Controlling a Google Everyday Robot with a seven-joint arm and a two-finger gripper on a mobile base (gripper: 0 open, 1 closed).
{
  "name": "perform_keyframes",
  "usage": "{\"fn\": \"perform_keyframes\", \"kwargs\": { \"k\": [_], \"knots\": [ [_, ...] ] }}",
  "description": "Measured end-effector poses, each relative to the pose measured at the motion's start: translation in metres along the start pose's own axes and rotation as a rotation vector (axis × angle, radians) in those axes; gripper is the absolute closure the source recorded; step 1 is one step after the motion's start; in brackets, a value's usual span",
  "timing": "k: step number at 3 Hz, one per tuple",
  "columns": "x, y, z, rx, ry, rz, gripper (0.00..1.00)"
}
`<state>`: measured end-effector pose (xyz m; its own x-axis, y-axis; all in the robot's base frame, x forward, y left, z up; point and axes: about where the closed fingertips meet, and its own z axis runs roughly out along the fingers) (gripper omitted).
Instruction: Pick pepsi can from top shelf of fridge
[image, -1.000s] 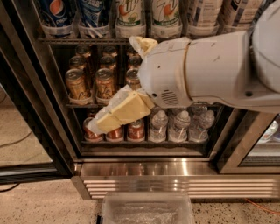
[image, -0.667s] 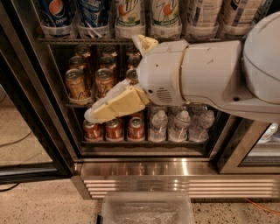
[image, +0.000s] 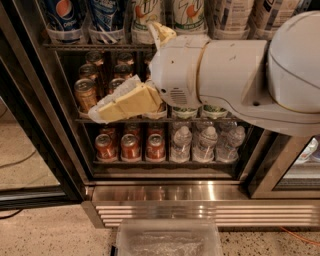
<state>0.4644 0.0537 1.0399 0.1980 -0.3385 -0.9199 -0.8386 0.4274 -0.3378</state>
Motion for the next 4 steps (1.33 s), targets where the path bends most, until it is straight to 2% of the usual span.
{"fn": "perform_keyframes", "kwargs": {
  "k": [1, 3, 4],
  "knots": [
    [-0.015, -0.004, 0.007, 0.002, -0.033, -0.036, 0.0],
    [-0.008, 0.001, 0.016, -0.006, -0.026, -0.013, 0.0],
    [-0.002, 0.005, 0.034, -0.032, -0.031, -0.007, 0.0]
  ]
}}
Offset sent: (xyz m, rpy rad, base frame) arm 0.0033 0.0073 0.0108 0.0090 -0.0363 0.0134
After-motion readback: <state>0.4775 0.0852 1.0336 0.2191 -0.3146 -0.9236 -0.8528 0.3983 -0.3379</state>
